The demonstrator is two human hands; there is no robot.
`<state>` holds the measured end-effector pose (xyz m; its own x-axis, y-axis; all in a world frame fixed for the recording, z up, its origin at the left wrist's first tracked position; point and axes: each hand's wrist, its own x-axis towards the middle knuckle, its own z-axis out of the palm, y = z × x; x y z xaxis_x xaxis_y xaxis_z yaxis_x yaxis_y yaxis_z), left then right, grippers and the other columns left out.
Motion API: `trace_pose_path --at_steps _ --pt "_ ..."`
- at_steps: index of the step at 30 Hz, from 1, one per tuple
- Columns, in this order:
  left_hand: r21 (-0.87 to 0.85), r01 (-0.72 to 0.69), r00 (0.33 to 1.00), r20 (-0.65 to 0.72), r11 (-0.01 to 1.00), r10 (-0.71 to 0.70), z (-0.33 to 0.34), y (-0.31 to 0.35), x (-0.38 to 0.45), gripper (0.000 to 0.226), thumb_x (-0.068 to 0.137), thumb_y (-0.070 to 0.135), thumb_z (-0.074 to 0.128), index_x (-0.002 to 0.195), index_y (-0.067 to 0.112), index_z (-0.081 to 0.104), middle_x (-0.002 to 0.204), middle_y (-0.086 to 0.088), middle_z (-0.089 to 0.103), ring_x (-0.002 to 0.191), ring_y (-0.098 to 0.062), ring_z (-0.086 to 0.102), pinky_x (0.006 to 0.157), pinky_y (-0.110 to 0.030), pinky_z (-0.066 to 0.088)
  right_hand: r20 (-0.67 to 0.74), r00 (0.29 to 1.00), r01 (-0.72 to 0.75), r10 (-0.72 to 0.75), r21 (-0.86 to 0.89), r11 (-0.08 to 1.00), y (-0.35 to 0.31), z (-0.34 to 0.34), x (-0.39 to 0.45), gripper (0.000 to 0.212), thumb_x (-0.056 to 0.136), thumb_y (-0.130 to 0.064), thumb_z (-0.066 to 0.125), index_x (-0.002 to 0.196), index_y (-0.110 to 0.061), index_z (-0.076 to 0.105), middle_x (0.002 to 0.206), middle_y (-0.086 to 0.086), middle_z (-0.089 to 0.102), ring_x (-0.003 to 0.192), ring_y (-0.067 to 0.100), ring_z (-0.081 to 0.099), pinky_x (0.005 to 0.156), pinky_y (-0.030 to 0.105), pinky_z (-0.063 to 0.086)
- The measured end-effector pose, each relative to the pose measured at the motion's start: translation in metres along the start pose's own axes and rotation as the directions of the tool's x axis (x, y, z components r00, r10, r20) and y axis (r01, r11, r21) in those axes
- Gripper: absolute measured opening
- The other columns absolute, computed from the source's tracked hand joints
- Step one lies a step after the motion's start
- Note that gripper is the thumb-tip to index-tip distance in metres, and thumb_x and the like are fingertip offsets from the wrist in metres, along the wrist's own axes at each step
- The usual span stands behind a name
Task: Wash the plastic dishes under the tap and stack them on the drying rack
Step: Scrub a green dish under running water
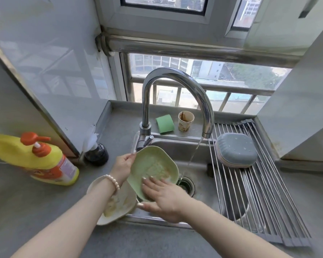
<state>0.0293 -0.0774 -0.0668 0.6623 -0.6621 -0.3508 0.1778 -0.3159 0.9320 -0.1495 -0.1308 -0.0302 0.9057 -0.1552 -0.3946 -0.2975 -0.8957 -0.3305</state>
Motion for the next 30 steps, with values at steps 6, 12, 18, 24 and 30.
trace_pose_path --at_steps 6,12,18,24,30 --pt "-0.088 0.057 0.998 -0.017 0.994 -0.059 0.033 -0.001 -0.03 0.031 0.1 0.018 0.045 0.075 0.008 0.06 0.076 -0.013 0.062 0.074 -0.024 0.057 0.074 -0.036 0.046 -0.111 0.975 -0.174 0.194 0.173 0.97 0.004 -0.01 0.02 0.114 0.062 -0.078 -0.014 0.151 -0.008 -0.006 0.158 0.012 -0.013 0.146 0.02 -0.013 0.118 0.033 -0.009" --pt "-0.081 0.045 0.998 -0.047 0.996 -0.049 0.02 0.003 -0.034 0.032 0.1 0.023 0.044 0.076 0.01 0.062 0.077 -0.015 0.062 0.073 -0.026 0.057 0.07 -0.038 0.048 -0.039 0.999 0.028 -0.029 -0.022 0.999 0.006 0.0 -0.016 0.115 0.062 -0.08 -0.014 0.153 -0.012 0.006 0.16 0.004 -0.002 0.147 0.017 -0.003 0.118 0.031 -0.001" --pt "-0.243 0.092 0.995 -0.004 0.966 -0.096 0.041 0.009 -0.057 0.029 0.1 0.024 0.042 0.091 0.004 0.063 0.094 -0.017 0.068 0.092 -0.031 0.063 0.09 -0.042 0.048 -0.167 0.98 -0.08 0.112 0.184 0.98 0.004 -0.006 0.017 0.114 0.064 -0.083 -0.015 0.151 -0.01 -0.009 0.157 0.01 -0.017 0.144 0.018 -0.018 0.118 0.033 -0.012" --pt "-0.139 -0.03 0.992 -0.122 0.99 0.012 0.019 0.019 -0.044 0.033 0.098 0.032 0.046 0.08 0.012 0.066 0.083 -0.015 0.065 0.083 -0.027 0.059 0.084 -0.048 0.049 -0.132 0.97 0.222 -0.206 0.115 0.968 -0.007 0.013 -0.015 0.079 0.093 -0.053 0.047 0.153 -0.014 0.011 0.159 0.007 0.014 0.146 0.017 0.012 0.12 0.031 0.007" --pt "0.151 -0.066 0.956 -0.275 0.986 0.106 0.025 0.023 -0.053 0.044 0.099 0.032 0.041 0.059 0.015 0.048 0.054 -0.001 0.036 0.052 -0.015 0.031 0.05 -0.029 0.023 -0.393 0.92 -0.143 0.013 -0.304 0.942 0.039 0.016 -0.006 0.069 0.037 -0.042 0.087 0.094 -0.005 0.075 0.1 0.011 0.072 0.096 0.027 0.069 0.088 0.04 0.052"
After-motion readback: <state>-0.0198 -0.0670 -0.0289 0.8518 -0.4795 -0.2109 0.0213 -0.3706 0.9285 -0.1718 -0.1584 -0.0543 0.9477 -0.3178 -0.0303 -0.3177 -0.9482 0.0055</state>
